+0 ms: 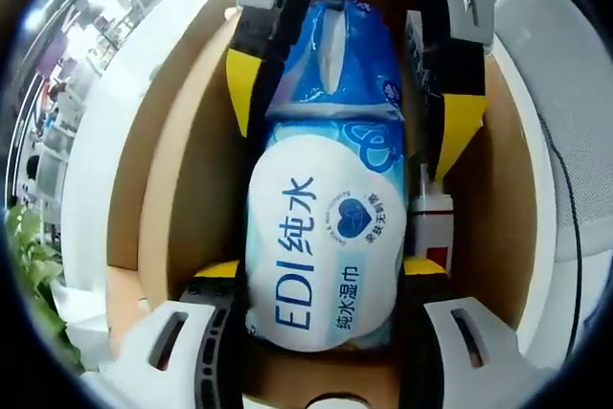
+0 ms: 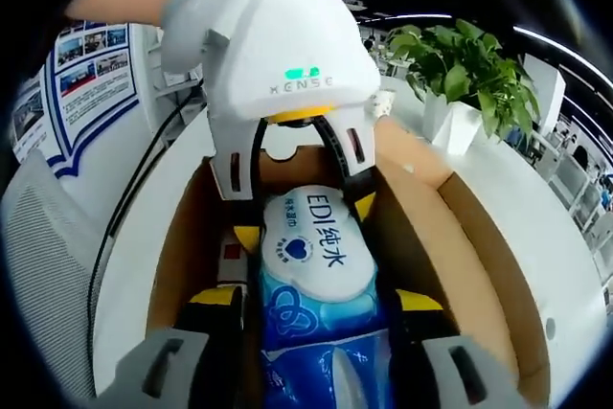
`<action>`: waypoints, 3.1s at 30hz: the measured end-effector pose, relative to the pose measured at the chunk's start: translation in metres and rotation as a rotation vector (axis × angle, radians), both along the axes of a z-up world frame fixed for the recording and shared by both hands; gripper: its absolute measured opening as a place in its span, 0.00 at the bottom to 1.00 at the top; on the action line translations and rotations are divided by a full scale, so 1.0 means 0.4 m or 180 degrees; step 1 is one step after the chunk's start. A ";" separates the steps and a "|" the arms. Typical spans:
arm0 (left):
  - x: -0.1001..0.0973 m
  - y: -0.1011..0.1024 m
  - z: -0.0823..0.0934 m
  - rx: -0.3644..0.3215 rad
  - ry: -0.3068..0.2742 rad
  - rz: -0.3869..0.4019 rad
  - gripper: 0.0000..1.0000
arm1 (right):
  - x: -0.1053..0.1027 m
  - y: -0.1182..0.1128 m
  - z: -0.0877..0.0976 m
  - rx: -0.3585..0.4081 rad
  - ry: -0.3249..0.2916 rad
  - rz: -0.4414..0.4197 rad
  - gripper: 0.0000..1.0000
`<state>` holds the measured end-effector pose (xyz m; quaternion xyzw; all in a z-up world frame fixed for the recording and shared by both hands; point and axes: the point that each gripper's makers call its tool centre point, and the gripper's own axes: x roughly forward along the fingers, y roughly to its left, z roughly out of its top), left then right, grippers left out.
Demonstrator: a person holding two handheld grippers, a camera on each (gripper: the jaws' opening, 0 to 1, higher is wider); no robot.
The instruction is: Operate the shoe box by opening the lid, removing the specified soft item, and placing it in the target area until the item is outside and the box remains undamaged.
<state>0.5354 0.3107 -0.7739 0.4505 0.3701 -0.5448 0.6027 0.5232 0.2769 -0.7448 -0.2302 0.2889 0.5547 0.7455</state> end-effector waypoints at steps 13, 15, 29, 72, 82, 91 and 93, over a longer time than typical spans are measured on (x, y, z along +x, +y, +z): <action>0.001 -0.002 -0.001 0.0001 -0.0098 -0.0026 0.61 | 0.006 0.028 -0.028 -0.0120 0.0006 0.0072 0.54; 0.001 -0.002 -0.001 -0.0008 -0.0108 -0.0026 0.61 | 0.009 0.030 -0.033 -0.0142 -0.0003 0.0075 0.54; 0.002 -0.002 -0.007 -0.0075 -0.0077 -0.0005 0.62 | 0.028 0.057 -0.077 -0.0252 0.0082 0.0144 0.55; 0.000 0.000 0.045 0.0071 -0.0165 -0.0136 0.58 | 0.021 0.055 -0.023 -0.0127 -0.0056 0.0105 0.45; -0.010 0.005 0.079 0.0125 -0.0178 -0.0152 0.58 | 0.010 0.058 0.008 -0.0071 -0.0113 0.0114 0.45; -0.009 0.004 0.114 0.0124 -0.0220 -0.0130 0.58 | 0.011 0.057 0.042 -0.0039 -0.0175 0.0144 0.45; -0.008 0.002 0.122 0.0125 -0.0228 -0.0130 0.58 | 0.013 0.059 0.046 -0.0026 -0.0186 0.0145 0.45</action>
